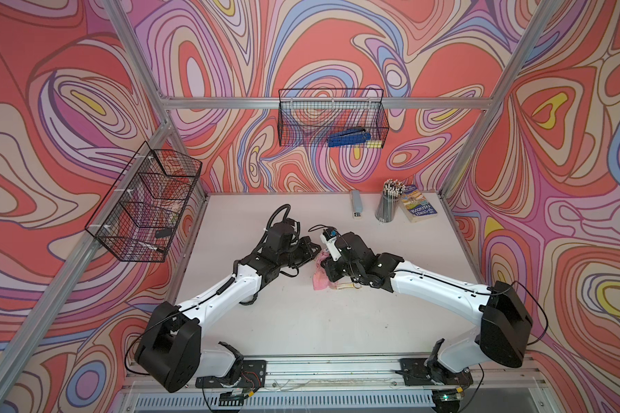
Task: Wipe the watch dial
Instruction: Wipe the dirt from the watch dial.
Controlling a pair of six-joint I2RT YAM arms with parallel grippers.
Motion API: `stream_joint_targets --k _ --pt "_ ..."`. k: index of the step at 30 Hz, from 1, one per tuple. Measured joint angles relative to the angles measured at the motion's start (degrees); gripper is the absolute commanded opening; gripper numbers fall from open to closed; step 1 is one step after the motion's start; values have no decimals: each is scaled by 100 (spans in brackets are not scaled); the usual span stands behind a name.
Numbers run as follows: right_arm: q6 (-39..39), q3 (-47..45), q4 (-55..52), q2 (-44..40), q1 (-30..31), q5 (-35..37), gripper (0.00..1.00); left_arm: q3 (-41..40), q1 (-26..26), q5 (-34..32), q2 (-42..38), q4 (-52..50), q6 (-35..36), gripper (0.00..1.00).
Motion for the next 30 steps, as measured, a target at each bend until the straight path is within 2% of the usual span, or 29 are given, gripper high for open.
stream_joint_targets --k 9,17,23,30 --pt "302 654 -439 170 42 844 0 0 4 -109 -2 17 -94 0" --pt "509 664 -511 223 2 1154 0 0 -33 -44 -22 -70 -131 0" --pt "455 33 -415 -50 -13 1075 0 7 -39 116 -24 -118 -138 0" --pt "256 -785 -153 -643 -11 551 0 22 -39 295 0 -94 -192 0"
